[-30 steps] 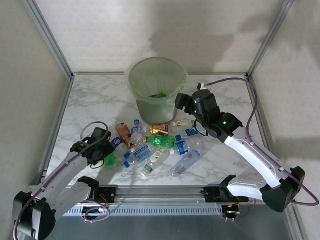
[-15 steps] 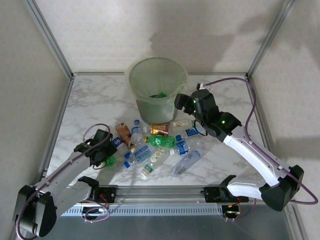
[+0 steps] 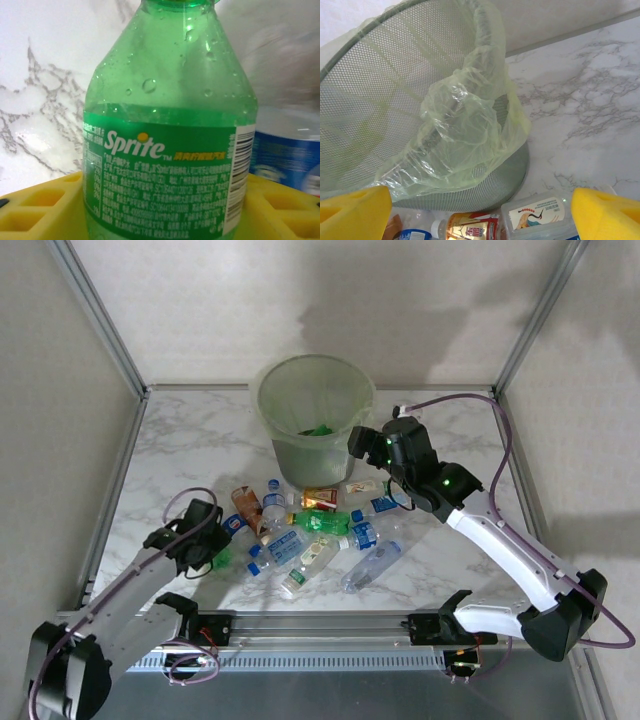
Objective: Put the plastic bottles in the bin
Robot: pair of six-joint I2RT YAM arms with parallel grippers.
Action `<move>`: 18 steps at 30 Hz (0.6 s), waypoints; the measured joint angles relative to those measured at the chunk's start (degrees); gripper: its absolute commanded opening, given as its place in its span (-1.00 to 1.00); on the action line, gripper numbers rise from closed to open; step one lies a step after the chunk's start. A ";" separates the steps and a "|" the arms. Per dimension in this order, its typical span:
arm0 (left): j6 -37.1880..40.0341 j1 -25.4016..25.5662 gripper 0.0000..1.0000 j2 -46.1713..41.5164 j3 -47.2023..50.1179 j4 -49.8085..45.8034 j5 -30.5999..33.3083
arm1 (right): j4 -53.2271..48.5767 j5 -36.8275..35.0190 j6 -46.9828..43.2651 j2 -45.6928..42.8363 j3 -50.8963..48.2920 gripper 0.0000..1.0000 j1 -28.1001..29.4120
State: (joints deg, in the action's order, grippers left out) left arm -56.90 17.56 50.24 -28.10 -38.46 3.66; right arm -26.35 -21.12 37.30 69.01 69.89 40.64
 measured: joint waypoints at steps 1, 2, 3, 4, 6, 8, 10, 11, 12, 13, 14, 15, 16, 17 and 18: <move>-0.02 0.02 0.13 -0.98 -1.22 -0.57 0.28 | -0.02 0.33 -0.02 0.00 0.22 0.84 0.00; 0.02 0.13 0.10 -1.97 -3.08 -1.31 0.76 | 0.02 0.92 -0.07 0.00 0.50 0.84 0.00; 0.07 0.39 0.07 -2.54 -5.27 -1.97 1.49 | 0.15 1.84 -0.24 0.00 0.81 0.83 -0.07; 0.20 0.70 0.06 -2.64 -7.32 -2.58 2.25 | 0.33 2.69 -0.50 0.00 1.11 0.83 -0.07; 1.51 2.64 0.05 -1.77 -13.77 -4.31 4.74 | 0.79 6.08 -1.09 0.09 2.23 0.81 -0.11; 3.87 5.86 0.05 0.17 -20.98 -5.16 7.45 | 1.57 9.53 -1.99 0.42 3.72 0.81 0.04; 7.52 8.96 0.08 2.64 -28.28 -4.55 9.42 | 2.32 12.94 -2.64 1.09 5.75 0.81 0.37; 9.92 10.21 0.10 3.82 -31.56 -3.15 9.90 | 2.75 14.62 -3.04 1.55 6.88 0.81 0.63; 12.52 11.13 0.12 4.76 -34.32 -1.57 9.86 | 3.13 16.55 -3.39 2.21 8.41 0.82 0.90; 14.99 11.78 0.15 5.51 -36.30 0.02 9.66 | 3.43 17.79 -3.58 2.71 9.55 0.82 1.01; 17.55 12.35 0.18 6.34 -38.25 1.57 9.40 | 3.43 19.26 -3.80 3.45 11.23 0.82 1.07; 20.06 12.74 0.21 7.15 -39.93 2.91 9.07 | 3.21 20.24 -4.04 4.24 13.05 0.82 1.16; 22.60 13.09 0.23 8.15 -41.68 4.17 8.81 | 2.99 20.83 -4.24 5.07 14.88 0.82 1.16; 24.98 13.42 0.24 9.25 -43.47 5.49 8.50 | 2.60 21.05 -4.46 6.01 17.09 0.84 1.18; 27.28 13.62 0.25 10.62 -45.55 6.82 8.13 | 2.27 20.94 -4.59 6.75 19.10 0.84 1.20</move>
State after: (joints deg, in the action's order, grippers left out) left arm -29.63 31.18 60.86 -73.65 -31.64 11.79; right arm -24.08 -0.19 32.71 75.77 88.99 41.85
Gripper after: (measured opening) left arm 0.619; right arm 0.914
